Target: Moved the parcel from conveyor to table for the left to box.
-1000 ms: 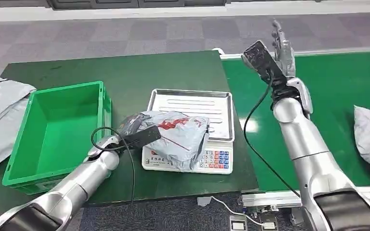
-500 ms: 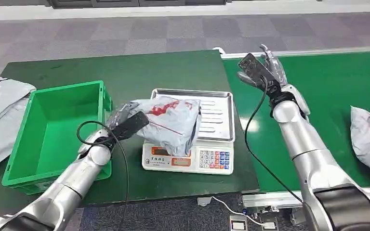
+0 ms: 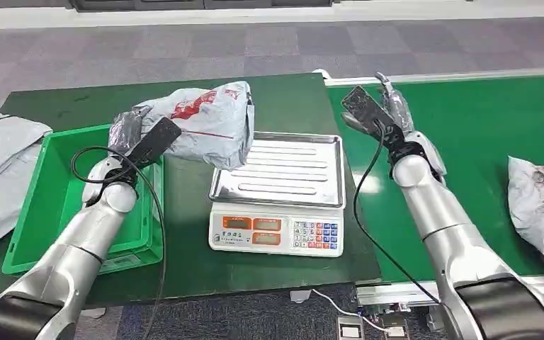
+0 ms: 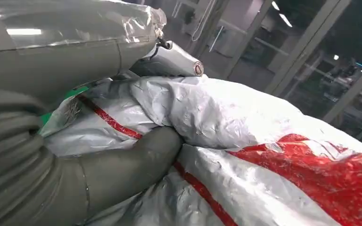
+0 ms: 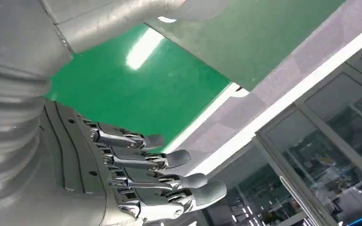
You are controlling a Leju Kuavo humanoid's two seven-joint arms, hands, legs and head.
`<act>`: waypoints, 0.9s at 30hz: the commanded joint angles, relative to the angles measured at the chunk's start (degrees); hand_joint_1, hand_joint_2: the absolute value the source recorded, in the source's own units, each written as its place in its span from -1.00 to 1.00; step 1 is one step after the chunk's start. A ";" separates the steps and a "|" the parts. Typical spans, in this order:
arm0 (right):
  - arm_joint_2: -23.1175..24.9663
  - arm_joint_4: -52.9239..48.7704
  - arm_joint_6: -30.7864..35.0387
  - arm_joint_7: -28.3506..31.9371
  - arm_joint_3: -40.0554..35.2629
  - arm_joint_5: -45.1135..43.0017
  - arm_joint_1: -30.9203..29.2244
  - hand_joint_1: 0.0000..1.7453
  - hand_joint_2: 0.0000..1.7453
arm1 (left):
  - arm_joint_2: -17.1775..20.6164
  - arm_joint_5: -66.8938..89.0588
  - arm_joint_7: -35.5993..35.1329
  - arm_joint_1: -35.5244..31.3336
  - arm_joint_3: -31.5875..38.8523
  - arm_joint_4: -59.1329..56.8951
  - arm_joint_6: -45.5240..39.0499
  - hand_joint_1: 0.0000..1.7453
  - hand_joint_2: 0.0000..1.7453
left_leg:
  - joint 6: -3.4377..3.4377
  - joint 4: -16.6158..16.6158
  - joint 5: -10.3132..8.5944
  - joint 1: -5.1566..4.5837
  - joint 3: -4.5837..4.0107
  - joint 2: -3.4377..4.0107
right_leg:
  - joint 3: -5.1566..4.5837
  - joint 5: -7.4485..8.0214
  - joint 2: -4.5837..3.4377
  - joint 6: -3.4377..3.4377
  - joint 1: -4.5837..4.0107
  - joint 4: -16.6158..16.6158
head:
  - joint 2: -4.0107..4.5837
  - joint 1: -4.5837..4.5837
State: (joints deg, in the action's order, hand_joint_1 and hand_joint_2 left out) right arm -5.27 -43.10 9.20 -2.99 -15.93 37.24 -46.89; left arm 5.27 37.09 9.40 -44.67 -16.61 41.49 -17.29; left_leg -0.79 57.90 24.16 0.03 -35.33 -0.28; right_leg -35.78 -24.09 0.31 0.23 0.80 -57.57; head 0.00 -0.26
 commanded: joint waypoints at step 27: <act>-2.24 5.69 -4.84 2.97 0.65 -6.55 0.35 -1.00 1.00 | 10.54 34.51 -24.84 -4.41 9.12 -15.20 -8.98 1.00 1.00 | -0.03 -0.09 0.06 0.13 0.13 0.11 | 0.05 -0.06 -0.14 -0.04 -0.14 0.13 | 0.00 0.00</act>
State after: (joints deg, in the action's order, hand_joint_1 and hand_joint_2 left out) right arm -4.94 -41.05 6.45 -0.87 -16.02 32.98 -45.92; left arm 14.19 67.93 -13.68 -46.98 -12.70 30.77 -28.46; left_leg -0.82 57.88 24.17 0.08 -35.39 -0.07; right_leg -36.01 -24.09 0.07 0.22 0.75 -57.59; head 0.00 -0.26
